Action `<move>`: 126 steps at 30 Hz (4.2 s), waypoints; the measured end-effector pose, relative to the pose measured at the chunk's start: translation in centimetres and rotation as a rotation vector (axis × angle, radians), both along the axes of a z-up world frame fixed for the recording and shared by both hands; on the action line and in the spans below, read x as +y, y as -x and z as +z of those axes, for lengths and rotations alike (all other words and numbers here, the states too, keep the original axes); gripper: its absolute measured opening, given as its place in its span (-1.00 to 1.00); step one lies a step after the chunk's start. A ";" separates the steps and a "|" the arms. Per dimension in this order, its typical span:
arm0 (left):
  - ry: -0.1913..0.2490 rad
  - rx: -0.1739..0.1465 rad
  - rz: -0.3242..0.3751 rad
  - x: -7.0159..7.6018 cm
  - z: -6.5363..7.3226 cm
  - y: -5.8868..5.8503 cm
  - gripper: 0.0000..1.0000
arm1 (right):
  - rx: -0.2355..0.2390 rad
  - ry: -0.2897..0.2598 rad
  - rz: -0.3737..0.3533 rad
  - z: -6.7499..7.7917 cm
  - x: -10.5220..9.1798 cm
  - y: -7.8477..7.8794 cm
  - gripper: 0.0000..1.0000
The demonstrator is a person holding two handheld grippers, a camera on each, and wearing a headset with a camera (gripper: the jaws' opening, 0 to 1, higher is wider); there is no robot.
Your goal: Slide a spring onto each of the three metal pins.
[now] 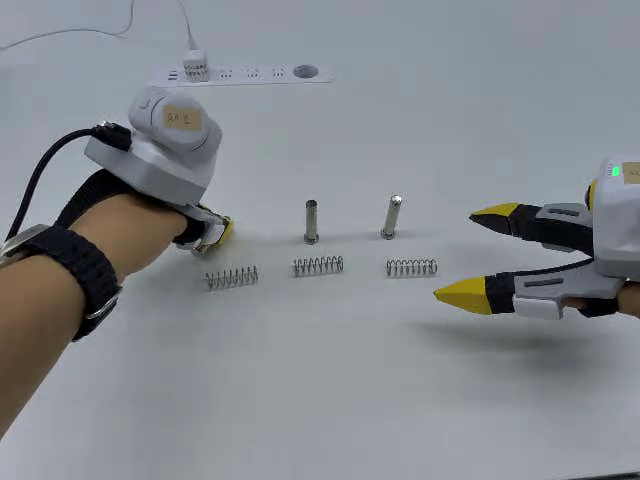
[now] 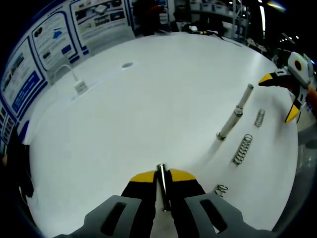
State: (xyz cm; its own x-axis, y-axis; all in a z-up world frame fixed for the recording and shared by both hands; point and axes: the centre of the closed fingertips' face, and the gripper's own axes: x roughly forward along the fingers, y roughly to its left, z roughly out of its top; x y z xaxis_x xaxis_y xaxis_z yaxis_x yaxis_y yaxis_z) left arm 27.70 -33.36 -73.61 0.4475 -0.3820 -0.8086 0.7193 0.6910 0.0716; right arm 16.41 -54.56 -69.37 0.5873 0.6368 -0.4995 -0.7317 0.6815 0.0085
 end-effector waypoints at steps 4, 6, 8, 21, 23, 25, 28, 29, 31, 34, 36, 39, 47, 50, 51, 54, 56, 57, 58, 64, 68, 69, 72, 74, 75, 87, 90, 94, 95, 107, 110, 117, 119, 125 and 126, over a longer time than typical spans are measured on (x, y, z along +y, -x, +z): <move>-0.005 0.005 0.001 0.0 0.0 -0.3 -0.81 | 0.005 -0.001 -0.002 -0.1 0.0 0.0 0.35; -0.008 0.007 0.001 0.0 0.0 -0.4 -0.81 | 0.008 0.002 -0.001 -0.2 0.0 0.0 0.35; -0.012 0.008 -0.001 -0.1 0.0 -0.5 -0.80 | 0.013 0.004 0.002 -0.3 0.1 0.1 0.35; -0.072 0.046 -0.015 -0.1 -0.1 -0.6 -0.80 | 0.026 0.000 0.008 -0.4 0.1 0.3 0.33; -0.081 0.052 -0.022 -0.1 -0.1 -0.5 -0.80 | 0.029 0.001 0.011 -0.5 0.1 0.3 0.32; -0.088 0.057 -0.023 -0.1 -0.1 -0.5 -0.80 | 0.030 0.002 0.013 -0.5 0.1 0.3 0.32; -0.093 0.058 -0.022 -0.1 -0.1 -0.5 -0.82 | 0.032 0.002 0.013 -0.6 0.2 0.3 0.32; -0.093 0.057 -0.019 -0.1 -0.1 -0.5 -0.82 | 0.034 0.003 0.014 -0.6 0.2 0.4 0.32; -0.093 0.055 -0.018 0.0 -0.1 -0.6 -0.84 | 0.037 0.003 0.015 -0.7 0.2 0.4 0.31; -0.086 0.052 -0.008 0.0 -0.1 -0.6 -0.85 | 0.043 0.002 0.017 -0.8 0.3 0.4 0.30; -0.084 0.050 -0.002 0.0 -0.1 -0.6 -0.85 | 0.041 0.003 0.017 -0.8 0.3 0.4 0.30; -0.067 0.044 0.014 0.1 -0.1 -0.6 -0.86 | 0.036 0.002 0.012 -0.6 0.2 0.4 0.30; 0.018 0.050 0.048 0.3 1.2 -0.4 -0.86 | 0.038 0.004 0.014 -0.8 0.3 0.4 0.29; 0.047 0.054 0.057 0.3 1.7 -0.1 -0.86 | 0.040 0.007 0.017 -0.9 0.3 0.5 0.29; 0.055 0.053 0.057 0.3 1.9 0.0 -0.86 | 0.041 0.007 0.017 -0.9 0.4 0.5 0.29; 0.087 0.048 0.064 0.2 2.5 0.3 -0.86 | 0.041 0.007 0.018 -0.9 0.4 0.5 0.29; 0.097 0.047 0.064 0.2 2.7 0.5 -0.86 | 0.041 0.007 0.019 -0.9 0.4 0.5 0.29; 0.103 0.042 0.063 0.1 2.9 0.7 -0.86 | 0.042 0.008 0.020 -1.0 0.5 0.5 0.29; 0.105 0.041 0.062 0.1 2.9 0.8 -0.86 | 0.042 0.008 0.021 -1.0 0.5 0.5 0.29; 0.140 0.027 0.064 -0.1 3.5 1.4 -0.86 | 0.046 0.011 0.025 -1.1 0.6 0.6 0.29; 0.156 0.018 0.066 -0.2 3.7 1.6 -0.86 | 0.049 0.014 0.027 -1.2 0.6 0.6 0.29; 0.161 0.016 0.068 -0.1 3.8 1.7 -0.86 | 0.049 0.014 0.027 -1.2 0.6 0.6 0.29; 0.177 0.016 0.072 -0.2 3.8 1.9 -0.86 | 0.050 0.015 0.027 -1.2 0.6 0.7 0.29; 0.183 0.013 0.075 -0.2 3.9 2.1 -0.86 | 0.050 0.016 0.027 -1.2 0.6 0.7 0.29; 0.186 0.007 0.075 -0.2 3.9 2.2 -0.86 | 0.050 0.016 0.027 -1.2 0.6 0.7 0.29; 0.217 -0.013 0.081 -0.1 4.4 2.5 -0.85 | 0.053 0.021 0.031 -1.3 0.8 0.7 0.29; 0.221 -0.013 0.081 -0.1 4.4 2.5 -0.85 | 0.053 0.022 0.031 -1.3 0.8 0.7 0.29; 0.223 -0.016 0.079 -0.2 4.4 2.5 -0.85 | 0.055 0.028 0.034 -1.4 0.8 0.7 0.29; 0.224 -0.015 0.078 -0.2 4.3 2.5 -0.85 | 0.056 0.029 0.035 -1.5 0.8 0.8 0.29; 0.226 -0.038 0.038 -0.3 4.3 2.5 -0.84 | 0.055 0.035 0.037 -1.5 0.9 0.7 0.29; 0.228 -0.040 0.030 -0.3 4.3 2.6 -0.83 | 0.052 0.035 0.035 -1.3 1.0 0.7 0.29; 0.226 -0.049 0.019 -0.1 4.1 2.6 -0.74 | 0.045 0.037 0.031 -1.2 1.0 0.6 0.29; 0.226 -0.047 0.018 0.0 4.0 2.7 -0.70 | 0.046 0.038 0.031 -1.2 1.0 0.6 0.29; 0.247 -0.045 0.018 0.2 4.0 3.0 -0.62 | 0.046 0.038 0.027 -1.2 0.9 0.6 0.29; 0.248 -0.046 0.015 0.2 4.1 3.1 -0.61 | 0.047 0.039 0.028 -1.3 0.9 0.6 0.29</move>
State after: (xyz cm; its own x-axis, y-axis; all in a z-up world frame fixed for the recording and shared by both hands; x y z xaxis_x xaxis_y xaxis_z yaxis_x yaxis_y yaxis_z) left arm 24.64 -33.17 -69.55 0.4886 -0.5588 -0.6701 0.7085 0.7023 -0.0690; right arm 15.79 -53.65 -70.63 0.5453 0.6321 -0.5506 -0.7497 0.6616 0.0170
